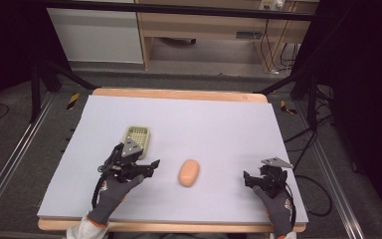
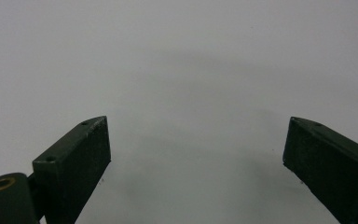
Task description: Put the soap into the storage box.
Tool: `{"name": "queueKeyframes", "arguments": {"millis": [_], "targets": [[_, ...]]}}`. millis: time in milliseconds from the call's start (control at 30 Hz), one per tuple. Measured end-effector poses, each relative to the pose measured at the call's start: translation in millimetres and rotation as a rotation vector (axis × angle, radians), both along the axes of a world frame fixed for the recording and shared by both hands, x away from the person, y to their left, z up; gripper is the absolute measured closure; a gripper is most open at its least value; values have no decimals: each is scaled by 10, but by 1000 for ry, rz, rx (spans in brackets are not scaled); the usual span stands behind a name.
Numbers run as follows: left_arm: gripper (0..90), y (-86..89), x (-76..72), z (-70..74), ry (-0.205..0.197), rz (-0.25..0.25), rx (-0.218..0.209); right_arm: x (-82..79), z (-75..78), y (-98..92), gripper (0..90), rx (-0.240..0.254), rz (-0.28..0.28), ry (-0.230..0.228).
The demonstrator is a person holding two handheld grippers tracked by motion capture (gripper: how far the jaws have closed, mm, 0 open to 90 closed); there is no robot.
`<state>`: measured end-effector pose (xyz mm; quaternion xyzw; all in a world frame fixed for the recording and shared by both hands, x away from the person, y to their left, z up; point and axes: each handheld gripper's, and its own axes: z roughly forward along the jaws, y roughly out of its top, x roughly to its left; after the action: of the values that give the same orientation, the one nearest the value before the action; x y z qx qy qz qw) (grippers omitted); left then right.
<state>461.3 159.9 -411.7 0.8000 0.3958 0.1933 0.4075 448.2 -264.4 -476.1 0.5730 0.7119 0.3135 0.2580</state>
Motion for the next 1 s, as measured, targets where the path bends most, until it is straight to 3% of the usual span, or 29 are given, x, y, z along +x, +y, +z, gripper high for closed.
{"name": "queueKeyframes", "arguments": {"millis": [367, 1000], "targets": [[280, -256, 30, -34, 17, -44, 21, 1, -1, 2, 77, 2, 2, -1], [271, -536, 70, -59, 38, -82, 37, 1, 3, -2, 74, -3, -2, -5]]}}
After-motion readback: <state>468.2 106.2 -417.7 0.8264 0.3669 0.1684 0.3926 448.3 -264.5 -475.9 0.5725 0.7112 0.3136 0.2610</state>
